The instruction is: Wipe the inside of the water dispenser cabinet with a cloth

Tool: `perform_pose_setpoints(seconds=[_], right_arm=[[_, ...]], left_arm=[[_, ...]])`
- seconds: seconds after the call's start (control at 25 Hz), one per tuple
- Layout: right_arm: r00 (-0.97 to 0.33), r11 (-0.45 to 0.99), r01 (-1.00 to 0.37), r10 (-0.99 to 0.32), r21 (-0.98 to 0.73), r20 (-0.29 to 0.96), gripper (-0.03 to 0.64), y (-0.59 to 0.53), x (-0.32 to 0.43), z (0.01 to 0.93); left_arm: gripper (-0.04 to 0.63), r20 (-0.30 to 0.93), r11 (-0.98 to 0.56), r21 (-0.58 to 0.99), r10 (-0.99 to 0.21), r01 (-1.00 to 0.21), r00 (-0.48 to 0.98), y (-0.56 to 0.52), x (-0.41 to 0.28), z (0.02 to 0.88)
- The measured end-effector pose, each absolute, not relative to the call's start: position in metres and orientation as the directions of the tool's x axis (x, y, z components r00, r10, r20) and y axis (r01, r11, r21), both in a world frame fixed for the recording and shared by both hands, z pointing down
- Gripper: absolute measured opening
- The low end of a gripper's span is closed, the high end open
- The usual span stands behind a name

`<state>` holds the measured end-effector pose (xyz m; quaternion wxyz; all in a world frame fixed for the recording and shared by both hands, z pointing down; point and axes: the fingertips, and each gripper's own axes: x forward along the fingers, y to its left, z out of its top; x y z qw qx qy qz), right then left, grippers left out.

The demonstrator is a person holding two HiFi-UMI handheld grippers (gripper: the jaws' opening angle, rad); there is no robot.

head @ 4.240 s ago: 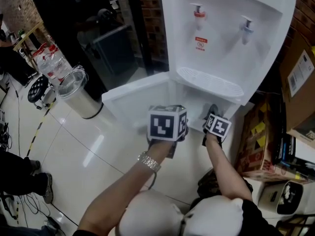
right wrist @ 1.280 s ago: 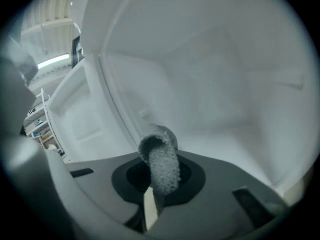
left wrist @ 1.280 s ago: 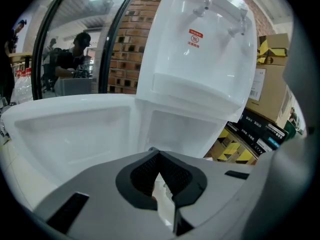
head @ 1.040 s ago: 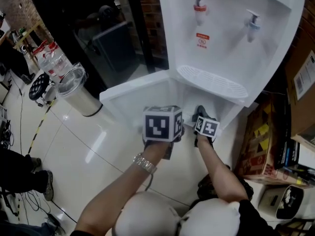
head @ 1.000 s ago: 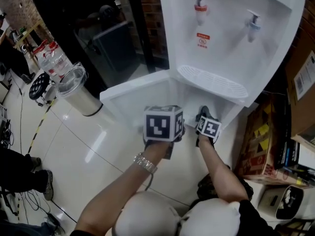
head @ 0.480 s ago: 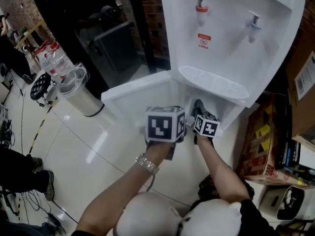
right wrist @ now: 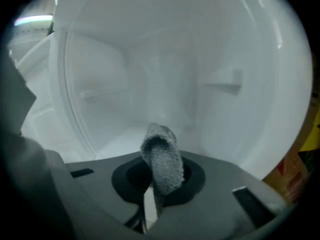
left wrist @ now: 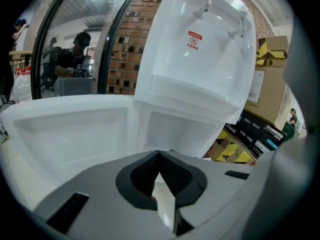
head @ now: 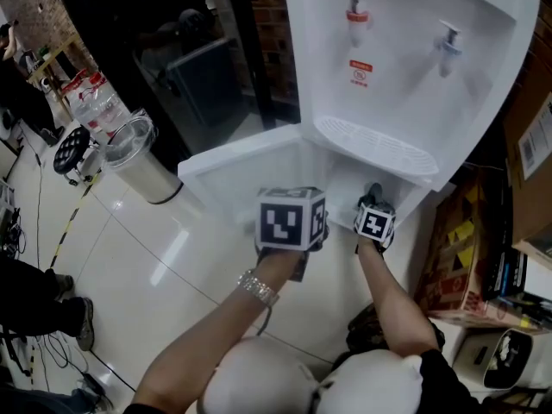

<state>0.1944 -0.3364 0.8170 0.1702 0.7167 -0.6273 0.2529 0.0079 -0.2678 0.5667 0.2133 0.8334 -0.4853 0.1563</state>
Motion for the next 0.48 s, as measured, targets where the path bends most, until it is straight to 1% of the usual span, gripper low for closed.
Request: perform_pose_setpoints(seconds=[0.08, 0.16, 0.36, 0.48], right_arm=[[0.103, -0.155, -0.987, -0.83, -0.05, 0.548, 0.02, -0.335, 0.191, 0.806], [0.069, -0.123, -0.99, -0.854, -0.072, 0.515, 0.02, -0.34, 0.179, 0.795], [-0.181, 0.088, -0.972, -0.873, -0.219, 0.454, 0.02, -0.358, 0.118, 0.785], [-0.232, 0.127, -0.962, -0.851, -0.243, 0.471, 0.02, -0.364, 0.101, 0.787]], left_arm=[[0.002, 0.47, -0.444, 0.204, -0.737, -0.872, 0.485, -0.267, 0.011, 0.568], [0.002, 0.47, -0.444, 0.204, -0.738, -0.873, 0.485, -0.268, 0.011, 0.568], [0.003, 0.471, -0.434, 0.206, -0.742, -0.877, 0.478, -0.268, 0.005, 0.569], [0.002, 0.473, -0.432, 0.209, -0.741, -0.877, 0.477, -0.268, 0.004, 0.57]])
